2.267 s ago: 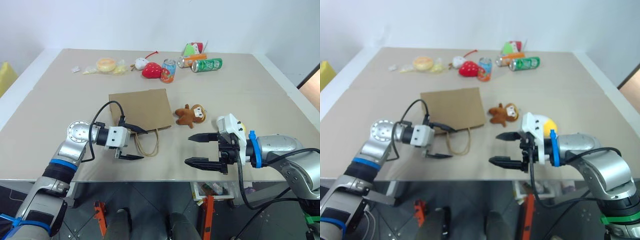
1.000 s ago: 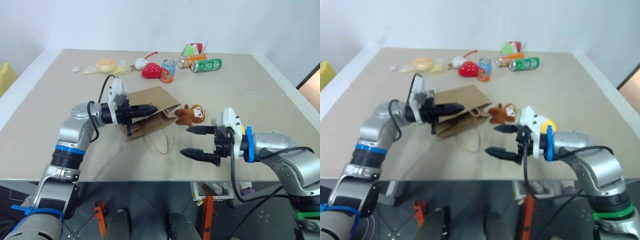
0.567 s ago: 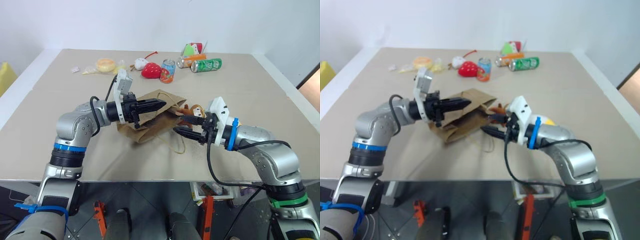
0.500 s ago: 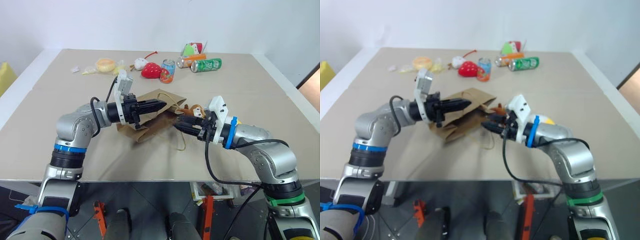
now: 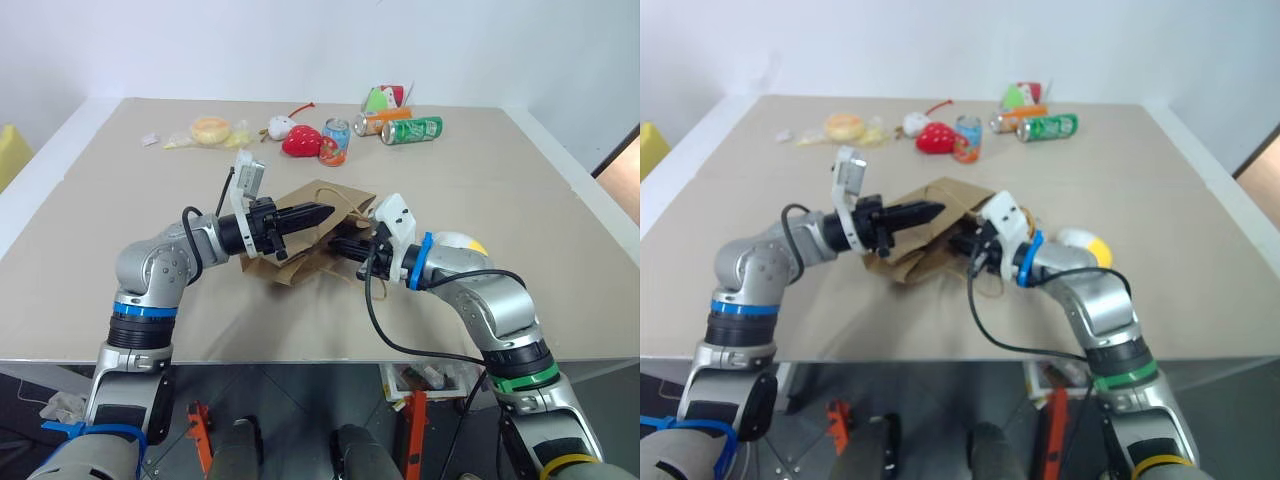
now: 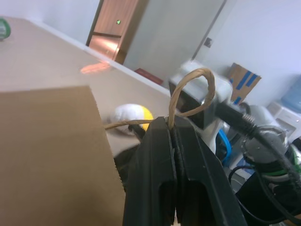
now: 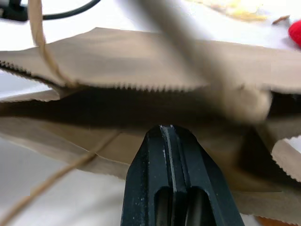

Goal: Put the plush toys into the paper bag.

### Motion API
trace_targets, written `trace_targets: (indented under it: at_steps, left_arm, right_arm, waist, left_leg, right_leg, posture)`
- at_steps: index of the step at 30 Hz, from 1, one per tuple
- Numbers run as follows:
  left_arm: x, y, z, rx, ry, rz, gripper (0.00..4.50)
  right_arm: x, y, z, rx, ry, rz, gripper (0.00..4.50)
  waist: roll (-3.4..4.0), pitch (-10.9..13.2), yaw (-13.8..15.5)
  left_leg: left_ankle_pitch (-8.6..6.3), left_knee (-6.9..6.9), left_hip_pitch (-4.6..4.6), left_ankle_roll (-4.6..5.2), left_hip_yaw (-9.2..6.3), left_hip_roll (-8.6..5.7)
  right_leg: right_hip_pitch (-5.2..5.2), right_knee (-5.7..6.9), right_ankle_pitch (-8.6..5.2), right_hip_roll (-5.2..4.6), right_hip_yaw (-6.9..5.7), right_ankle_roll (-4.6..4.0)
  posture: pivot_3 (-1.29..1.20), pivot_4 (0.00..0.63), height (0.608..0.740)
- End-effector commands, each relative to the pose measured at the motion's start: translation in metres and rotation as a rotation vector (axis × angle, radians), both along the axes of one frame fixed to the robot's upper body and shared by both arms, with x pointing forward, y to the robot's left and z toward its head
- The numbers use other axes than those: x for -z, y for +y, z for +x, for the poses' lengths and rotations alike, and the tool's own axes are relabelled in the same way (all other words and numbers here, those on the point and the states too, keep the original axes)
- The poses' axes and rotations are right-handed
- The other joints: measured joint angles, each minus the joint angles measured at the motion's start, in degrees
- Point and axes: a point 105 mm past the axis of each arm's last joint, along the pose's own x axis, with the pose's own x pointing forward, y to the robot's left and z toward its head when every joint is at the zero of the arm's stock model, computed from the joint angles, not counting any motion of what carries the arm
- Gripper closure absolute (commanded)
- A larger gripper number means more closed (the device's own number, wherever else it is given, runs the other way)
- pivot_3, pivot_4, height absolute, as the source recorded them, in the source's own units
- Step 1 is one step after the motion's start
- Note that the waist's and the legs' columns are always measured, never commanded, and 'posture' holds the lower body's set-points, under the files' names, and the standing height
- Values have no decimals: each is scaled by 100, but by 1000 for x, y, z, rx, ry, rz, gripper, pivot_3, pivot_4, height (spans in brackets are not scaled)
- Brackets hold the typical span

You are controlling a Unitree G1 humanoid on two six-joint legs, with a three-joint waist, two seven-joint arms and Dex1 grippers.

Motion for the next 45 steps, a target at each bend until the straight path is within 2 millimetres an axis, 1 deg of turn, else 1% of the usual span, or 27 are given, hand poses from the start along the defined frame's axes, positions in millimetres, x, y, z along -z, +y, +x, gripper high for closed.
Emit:
trace_targets:
  at_steps: [1,2,5,6,8,10,13,18,21,24,26,30,33,38,42,45]
  left_arm:
    - [-11,0,-8,4,-74,-3,4500]
    - [-12,0,-8,-1,-76,-4,4500]
    - [-17,3,-5,-26,-64,-42,4500]
    - [-23,5,-3,-40,-55,-78,4500]
    - [-33,8,1,-64,-37,-136,4500]
    - [-43,13,6,-97,-11,-195,4500]
    - [-56,20,12,-133,38,-282,4500]
    - [-70,27,19,-171,114,-388,4500]
    - [-76,28,17,-170,108,-402,4500]
    - [-90,26,5,-137,5,-388,4500]
    - [-94,20,-6,-110,-74,-350,4500]
    - [-92,5,-25,-77,-265,-241,4500]
    - [-90,-3,-36,-49,-367,-208,4500]
    - [-68,5,-23,-108,-339,-169,4500]
    - [-56,15,-9,-172,-310,-171,4500]
    - [-52,21,-1,-208,-301,-183,4500]
  right_arm:
    - [-9,4,12,36,-60,-32,4447]
    - [-7,4,12,36,-56,-49,4447]
    - [11,3,10,21,-17,-145,4447]
    - [18,2,10,22,-3,-178,4447]
    - [26,1,8,20,12,-214,4447]
    - [29,2,8,21,22,-219,4447]
    - [32,0,14,66,31,-229,4447]
    - [37,1,21,104,25,-247,4447]
    - [39,2,19,102,25,-246,4447]
    - [42,1,17,102,36,-247,4447]
    - [42,-1,17,109,39,-247,4447]
    - [44,-3,17,111,54,-246,4447]
    - [45,-3,16,106,60,-249,4447]
    - [41,-2,18,104,59,-240,4447]
    - [33,-5,18,101,61,-204,4447]
    - [30,-8,16,97,62,-193,4447]
  waist:
    - [0,0,-7]
    - [0,0,-8]
    - [0,0,-4]
    - [0,0,-3]
    - [-1,0,-4]
    - [-1,0,-5]
    - [-1,0,-6]
    - [-1,0,-7]
    - [-1,0,-7]
    - [-1,0,-8]
    - [-1,1,-10]
    - [-1,1,-10]
    - [-2,1,-10]
    - [-1,0,-10]
    - [-1,0,-10]
    - [-1,0,-9]
  left_leg:
    - [0,0,0,0,0,0]
    - [0,-1,0,0,0,0]
    - [0,-2,0,0,0,0]
    - [0,-2,-1,0,0,-1]
    - [0,-3,-2,0,0,-1]
    - [0,-4,-2,0,-1,-1]
    - [0,-3,-2,0,-2,-1]
    - [0,-2,-1,0,-2,-1]
    - [0,-4,-1,-1,-2,-1]
    - [0,-5,-1,-1,-2,-2]
    - [0,-6,-2,-3,-2,-2]
    - [-1,-9,-1,-5,-2,-2]
    - [-1,-9,-1,-5,-1,-2]
    - [-1,-9,1,-6,0,-2]
    - [0,-9,2,-5,0,-2]
    - [0,-9,2,-5,0,-2]
  right_leg:
    - [0,0,0,0,0,0]
    - [0,0,0,0,0,0]
    - [2,0,-2,-1,0,-1]
    - [1,0,-2,-1,0,-1]
    - [0,-1,-4,-2,0,1]
    - [0,-1,-6,-1,-1,3]
    - [0,0,-3,0,-1,3]
    - [1,0,-1,0,0,7]
    - [1,0,-2,1,0,8]
    - [1,-1,-3,1,0,9]
    - [0,-1,-3,1,0,8]
    - [0,-2,-4,1,0,5]
    - [0,-2,-3,1,0,5]
    - [0,-2,-3,0,1,2]
    - [0,-2,-3,0,2,-1]
    - [0,-2,-4,0,2,-1]
  posture:
    - [0,150,740]
    - [0,150,740]
    - [0,150,740]
    - [0,150,740]
    - [0,150,740]
    - [0,150,740]
    - [0,150,740]
    - [0,150,740]
    - [0,150,740]
    - [0,150,740]
    - [0,150,740]
    - [0,150,740]
    - [0,150,740]
    - [0,150,740]
    - [0,150,740]
    - [0,150,740]
